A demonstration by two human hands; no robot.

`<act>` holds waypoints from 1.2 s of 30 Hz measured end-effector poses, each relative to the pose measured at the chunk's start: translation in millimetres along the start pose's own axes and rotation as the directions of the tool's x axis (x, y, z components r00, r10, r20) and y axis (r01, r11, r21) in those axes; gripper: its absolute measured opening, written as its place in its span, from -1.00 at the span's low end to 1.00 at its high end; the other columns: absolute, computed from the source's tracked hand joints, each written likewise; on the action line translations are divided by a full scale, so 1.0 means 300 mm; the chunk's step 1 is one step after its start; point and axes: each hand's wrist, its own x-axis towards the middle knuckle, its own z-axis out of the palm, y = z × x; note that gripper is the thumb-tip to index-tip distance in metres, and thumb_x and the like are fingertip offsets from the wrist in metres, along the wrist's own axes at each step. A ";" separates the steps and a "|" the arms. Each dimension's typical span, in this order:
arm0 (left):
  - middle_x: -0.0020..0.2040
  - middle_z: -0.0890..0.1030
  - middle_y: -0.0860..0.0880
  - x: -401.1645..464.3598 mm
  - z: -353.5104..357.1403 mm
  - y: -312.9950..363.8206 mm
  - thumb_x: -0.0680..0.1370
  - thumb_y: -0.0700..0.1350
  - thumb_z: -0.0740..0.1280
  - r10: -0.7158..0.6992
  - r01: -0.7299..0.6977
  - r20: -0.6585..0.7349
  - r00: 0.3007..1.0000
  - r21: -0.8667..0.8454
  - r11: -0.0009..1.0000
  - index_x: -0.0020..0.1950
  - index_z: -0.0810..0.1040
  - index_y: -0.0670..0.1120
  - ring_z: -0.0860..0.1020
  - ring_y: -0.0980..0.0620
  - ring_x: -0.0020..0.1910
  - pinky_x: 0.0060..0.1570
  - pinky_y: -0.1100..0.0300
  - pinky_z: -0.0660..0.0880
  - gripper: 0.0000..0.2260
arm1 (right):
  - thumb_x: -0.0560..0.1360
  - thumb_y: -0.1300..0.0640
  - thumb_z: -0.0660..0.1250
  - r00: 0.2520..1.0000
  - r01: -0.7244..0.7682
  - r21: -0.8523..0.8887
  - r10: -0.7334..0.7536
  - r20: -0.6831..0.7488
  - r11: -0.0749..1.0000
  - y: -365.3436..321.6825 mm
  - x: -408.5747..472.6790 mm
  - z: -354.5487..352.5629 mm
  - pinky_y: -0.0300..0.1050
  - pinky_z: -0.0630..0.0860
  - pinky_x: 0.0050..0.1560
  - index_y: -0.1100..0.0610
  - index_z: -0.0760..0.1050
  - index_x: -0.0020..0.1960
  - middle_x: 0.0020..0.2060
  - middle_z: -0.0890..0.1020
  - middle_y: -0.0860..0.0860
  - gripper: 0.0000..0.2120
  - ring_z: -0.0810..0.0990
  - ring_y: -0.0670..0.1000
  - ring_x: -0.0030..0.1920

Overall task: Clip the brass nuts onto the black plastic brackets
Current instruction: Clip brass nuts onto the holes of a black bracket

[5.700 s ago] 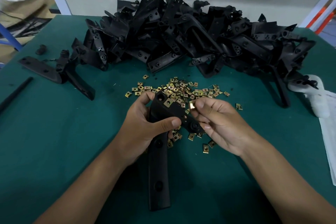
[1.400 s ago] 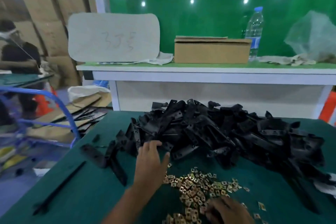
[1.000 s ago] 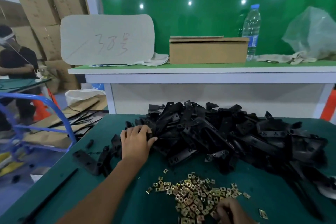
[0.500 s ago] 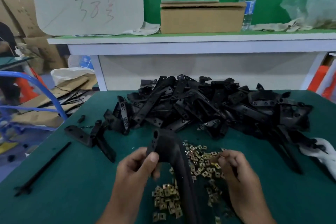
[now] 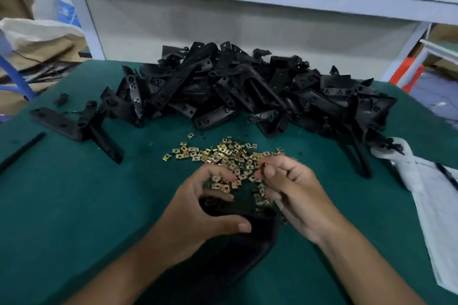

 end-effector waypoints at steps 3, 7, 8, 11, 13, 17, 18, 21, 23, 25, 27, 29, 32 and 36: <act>-0.01 0.69 -0.05 -0.007 -0.004 -0.008 0.34 0.00 0.59 -0.089 0.088 0.139 0.986 0.010 0.996 0.13 0.48 0.13 0.64 -0.04 -0.14 -0.15 0.05 0.60 -0.56 | 0.42 -0.04 0.49 0.997 -0.011 0.028 0.009 0.072 1.000 -0.001 -0.013 0.016 -0.36 0.36 -0.34 -0.05 0.61 -0.30 -0.43 0.53 -0.13 -0.84 0.44 -0.20 -0.45; -0.02 0.69 -0.05 -0.003 -0.004 -0.015 0.39 -0.04 0.56 -0.100 0.105 0.211 0.972 -0.015 0.994 0.06 0.48 0.12 0.59 0.03 -0.17 -0.20 0.17 0.53 -0.65 | 0.48 0.09 0.42 0.993 -0.032 -0.032 0.035 0.117 0.999 -0.003 -0.022 0.028 -0.42 0.36 -0.44 -0.05 0.57 -0.28 -0.43 0.53 -0.13 -0.83 0.48 -0.21 -0.44; -0.03 0.70 -0.06 0.000 -0.001 -0.015 0.38 -0.05 0.58 -0.095 0.102 0.212 0.973 -0.021 0.995 0.05 0.50 0.11 0.60 0.05 -0.17 -0.20 0.21 0.54 -0.65 | 0.45 0.11 0.43 0.990 -0.030 -0.034 0.035 0.136 0.999 -0.006 -0.024 0.029 -0.41 0.38 -0.42 0.00 0.57 -0.21 -0.42 0.55 -0.13 -0.92 0.50 -0.22 -0.43; -0.08 0.71 -0.02 0.006 0.009 -0.019 0.33 -0.07 0.62 -0.033 0.031 0.171 0.985 0.019 0.999 -0.06 0.59 0.08 0.64 0.09 -0.15 -0.17 0.29 0.55 -0.71 | 0.41 0.09 0.48 0.981 -0.035 -0.058 0.045 0.188 0.998 -0.010 -0.025 0.023 -0.39 0.42 -0.39 0.05 0.55 -0.13 -0.43 0.58 -0.13 -0.89 0.52 -0.21 -0.43; -0.07 0.72 -0.02 0.007 0.016 -0.020 0.28 -0.10 0.66 0.030 -0.032 0.113 0.993 0.024 0.999 -0.11 0.62 0.08 0.67 0.09 -0.11 -0.11 0.30 0.57 -0.69 | 0.40 0.07 0.48 0.979 -0.041 -0.098 0.060 0.195 0.994 -0.014 -0.025 0.018 -0.38 0.45 -0.36 -0.03 0.61 -0.19 -0.40 0.62 -0.10 -0.95 0.55 -0.19 -0.40; -0.11 0.74 -0.06 0.011 0.020 -0.013 0.20 -0.25 0.66 0.126 -0.126 -0.014 0.992 -0.016 0.992 -0.01 0.54 -0.04 0.71 0.04 -0.06 -0.08 0.31 0.58 -0.53 | 0.45 0.06 0.46 0.975 -0.058 -0.133 0.084 0.204 0.989 -0.017 -0.026 0.015 -0.43 0.44 -0.33 0.01 0.66 -0.10 -0.28 0.68 -0.04 -0.96 0.59 -0.22 -0.36; -0.12 0.75 -0.08 0.011 0.020 -0.011 0.19 -0.27 0.64 0.140 -0.141 -0.039 0.989 -0.025 0.990 0.02 0.49 -0.08 0.73 0.00 -0.07 -0.09 0.30 0.60 -0.50 | 0.45 0.05 0.46 0.974 -0.071 -0.138 0.098 0.203 0.988 -0.021 -0.027 0.016 -0.43 0.44 -0.35 0.00 0.67 -0.09 -0.28 0.68 -0.04 -0.94 0.59 -0.22 -0.37; -0.13 0.75 -0.10 0.009 0.023 -0.009 0.18 -0.30 0.63 0.172 -0.178 -0.107 0.979 -0.050 0.983 0.02 0.43 -0.13 0.73 -0.04 -0.13 -0.16 0.25 0.62 -0.46 | 0.48 0.07 0.44 0.978 -0.065 -0.162 0.095 0.185 0.985 -0.024 -0.029 0.017 -0.43 0.41 -0.38 -0.01 0.68 -0.08 -0.32 0.67 -0.11 -0.95 0.57 -0.23 -0.38; -0.12 0.75 -0.12 0.008 0.027 -0.007 0.18 -0.28 0.68 0.176 -0.189 -0.134 0.975 -0.085 0.978 0.00 0.46 -0.07 0.74 -0.07 -0.12 -0.17 0.21 0.64 -0.45 | 0.44 0.05 0.47 0.981 -0.052 -0.148 0.078 0.178 0.988 -0.026 -0.030 0.020 -0.45 0.43 -0.38 0.04 0.68 -0.09 -0.36 0.66 -0.13 -0.91 0.59 -0.23 -0.39; -0.10 0.75 -0.15 0.006 0.028 -0.004 0.16 -0.18 0.71 0.179 -0.196 -0.142 0.973 -0.116 0.974 -0.01 0.52 0.03 0.74 -0.13 -0.10 -0.15 0.13 0.66 -0.46 | 0.39 0.03 0.50 0.984 -0.049 -0.134 0.071 0.161 0.990 -0.026 -0.027 0.019 -0.41 0.47 -0.37 0.06 0.69 -0.10 -0.34 0.68 -0.08 -0.86 0.62 -0.20 -0.37; -0.07 0.75 -0.15 0.004 0.029 -0.001 0.14 -0.06 0.73 0.175 -0.195 -0.148 0.973 -0.135 0.971 0.01 0.54 0.10 0.73 -0.18 -0.11 -0.15 0.06 0.68 -0.44 | 0.37 0.02 0.52 0.987 -0.039 -0.141 0.059 0.146 0.989 -0.027 -0.026 0.020 -0.38 0.50 -0.36 0.08 0.69 -0.10 -0.31 0.69 -0.05 -0.84 0.63 -0.17 -0.35; -0.05 0.75 -0.13 0.006 0.027 0.000 0.13 0.04 0.73 0.181 -0.200 -0.169 0.969 -0.105 0.974 0.06 0.51 0.16 0.71 -0.22 -0.20 -0.22 -0.09 0.68 -0.39 | 0.36 0.01 0.52 0.988 -0.038 -0.153 0.061 0.145 0.988 -0.027 -0.028 0.024 -0.36 0.51 -0.33 0.06 0.70 -0.11 -0.29 0.70 -0.04 -0.84 0.64 -0.15 -0.32; -0.06 0.72 -0.07 0.013 0.026 -0.002 0.10 0.11 0.73 0.203 -0.212 -0.200 0.959 -0.028 0.977 0.09 0.46 0.19 0.57 -0.31 -0.33 -0.34 -0.27 0.56 -0.32 | 0.35 0.01 0.53 0.986 -0.061 -0.146 0.083 0.146 0.987 -0.023 -0.031 0.030 -0.34 0.52 -0.33 0.04 0.70 -0.12 -0.27 0.71 -0.03 -0.84 0.65 -0.13 -0.31; -0.13 0.71 -0.03 0.011 0.025 -0.009 0.09 0.13 0.72 0.204 -0.209 -0.178 0.963 -0.012 0.978 0.07 0.47 0.23 0.65 0.01 -0.28 -0.27 -0.03 0.63 -0.34 | 0.37 0.03 0.53 0.987 -0.061 -0.198 0.089 0.135 0.978 -0.023 -0.032 0.031 -0.33 0.53 -0.33 0.06 0.70 -0.12 -0.28 0.71 -0.03 -0.87 0.64 -0.12 -0.31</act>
